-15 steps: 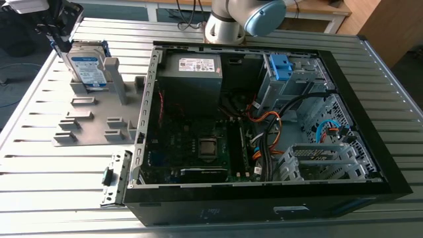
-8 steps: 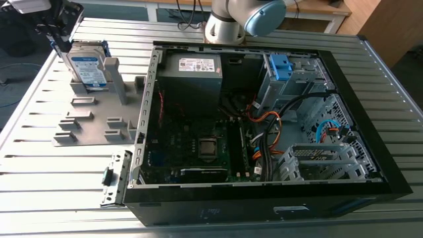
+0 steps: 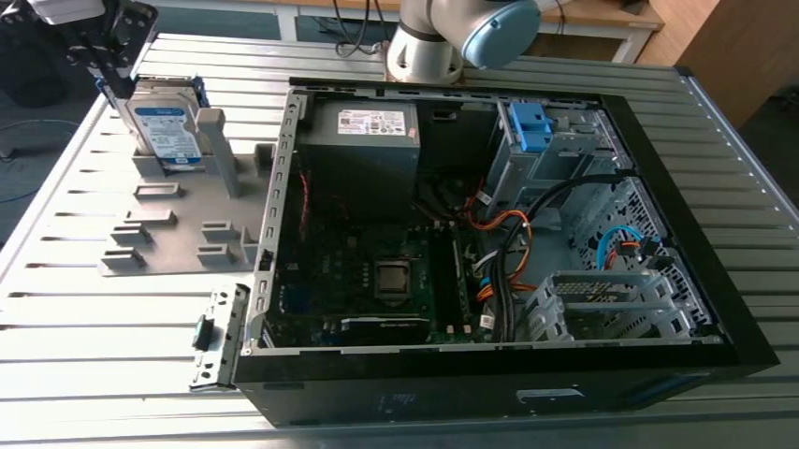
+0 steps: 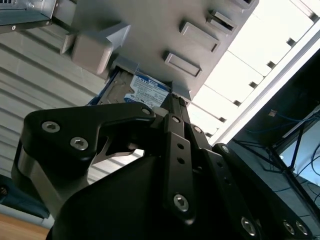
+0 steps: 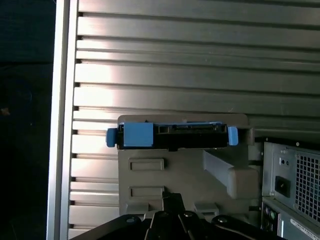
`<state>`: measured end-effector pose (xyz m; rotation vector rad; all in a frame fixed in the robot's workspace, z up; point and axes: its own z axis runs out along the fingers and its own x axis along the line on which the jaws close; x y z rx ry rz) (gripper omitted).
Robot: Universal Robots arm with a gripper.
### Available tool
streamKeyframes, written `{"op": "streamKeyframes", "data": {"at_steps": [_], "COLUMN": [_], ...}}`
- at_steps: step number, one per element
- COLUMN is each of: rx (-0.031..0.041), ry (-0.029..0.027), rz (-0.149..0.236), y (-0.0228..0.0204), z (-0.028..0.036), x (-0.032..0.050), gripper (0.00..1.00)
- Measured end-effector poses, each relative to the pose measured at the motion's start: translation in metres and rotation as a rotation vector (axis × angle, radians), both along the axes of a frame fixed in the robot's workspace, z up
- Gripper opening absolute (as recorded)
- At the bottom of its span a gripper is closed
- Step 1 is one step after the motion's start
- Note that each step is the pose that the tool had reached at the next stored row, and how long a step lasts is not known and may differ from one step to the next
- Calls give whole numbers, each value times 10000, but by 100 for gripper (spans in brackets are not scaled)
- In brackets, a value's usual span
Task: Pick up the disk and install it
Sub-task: 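Pick up the disk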
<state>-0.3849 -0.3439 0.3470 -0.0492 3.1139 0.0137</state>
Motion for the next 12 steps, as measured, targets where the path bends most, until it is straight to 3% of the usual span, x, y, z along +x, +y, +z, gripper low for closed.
{"op": "streamKeyframes", "data": {"at_steps": [12], "rx": [0], "ry": [0], "rz": [622], "y": [0], "z": [0], "x": [0], "gripper": [11]}}
